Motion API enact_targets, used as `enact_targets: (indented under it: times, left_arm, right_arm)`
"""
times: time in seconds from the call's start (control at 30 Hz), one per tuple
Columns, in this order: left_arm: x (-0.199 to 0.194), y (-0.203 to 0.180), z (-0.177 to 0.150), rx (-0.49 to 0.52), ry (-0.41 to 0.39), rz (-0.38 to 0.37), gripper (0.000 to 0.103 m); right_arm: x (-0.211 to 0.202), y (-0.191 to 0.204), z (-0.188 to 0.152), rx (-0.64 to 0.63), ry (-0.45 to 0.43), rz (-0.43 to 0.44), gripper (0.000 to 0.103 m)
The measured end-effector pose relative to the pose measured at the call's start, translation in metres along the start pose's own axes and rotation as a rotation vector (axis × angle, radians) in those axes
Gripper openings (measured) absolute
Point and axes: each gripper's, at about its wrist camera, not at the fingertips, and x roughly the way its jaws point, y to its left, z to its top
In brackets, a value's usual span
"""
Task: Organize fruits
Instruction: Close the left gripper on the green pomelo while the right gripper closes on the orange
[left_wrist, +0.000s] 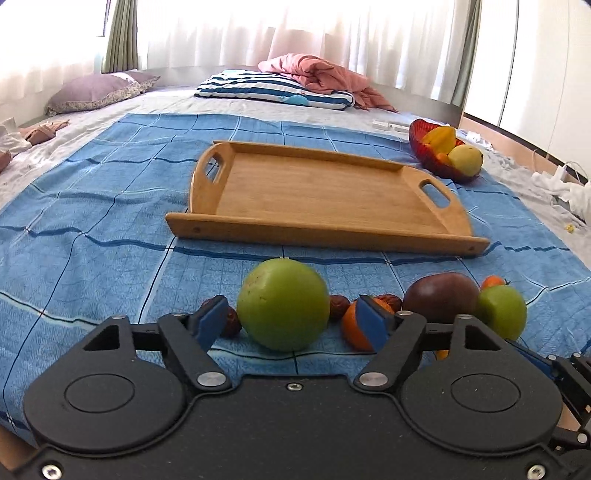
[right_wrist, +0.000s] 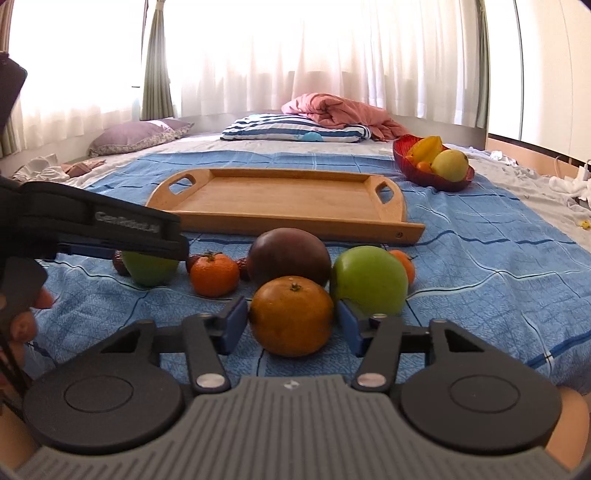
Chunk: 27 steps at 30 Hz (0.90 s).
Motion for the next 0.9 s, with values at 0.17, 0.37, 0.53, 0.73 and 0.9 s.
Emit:
enact_targets:
  times: [0.17, 0.37, 0.53, 0.73, 0.9]
  left_arm:
    - [0.007, 0.000, 0.001, 0.008, 0.002, 0.028, 0.065]
    - [0.016, -0.001, 0.001, 0.030, 0.013, 0.040, 0.057]
    - [0.017, -0.003, 0.000, 0.035, 0.006, 0.043, 0.057]
    - [0.018, 0.000, -0.001, 0.038, -0.002, 0.035, 0.057]
    - [0.015, 0.002, -0.001, 0.024, -0.003, 0.025, 0.057]
  right_arm:
    - [0.002, 0.000, 0.001, -0.010, -0.004, 0.005, 0.059]
    - [0.005, 0.000, 0.001, -0.021, -0.005, 0.008, 0.059]
    - [0.005, 0.003, 0.000, -0.035, -0.011, -0.002, 0.059]
    - [0.004, 0.012, -0.005, -0.090, -0.023, -0.031, 0.059]
    - [0.006, 0.013, -0.003, -0.106, -0.032, -0.032, 0.057]
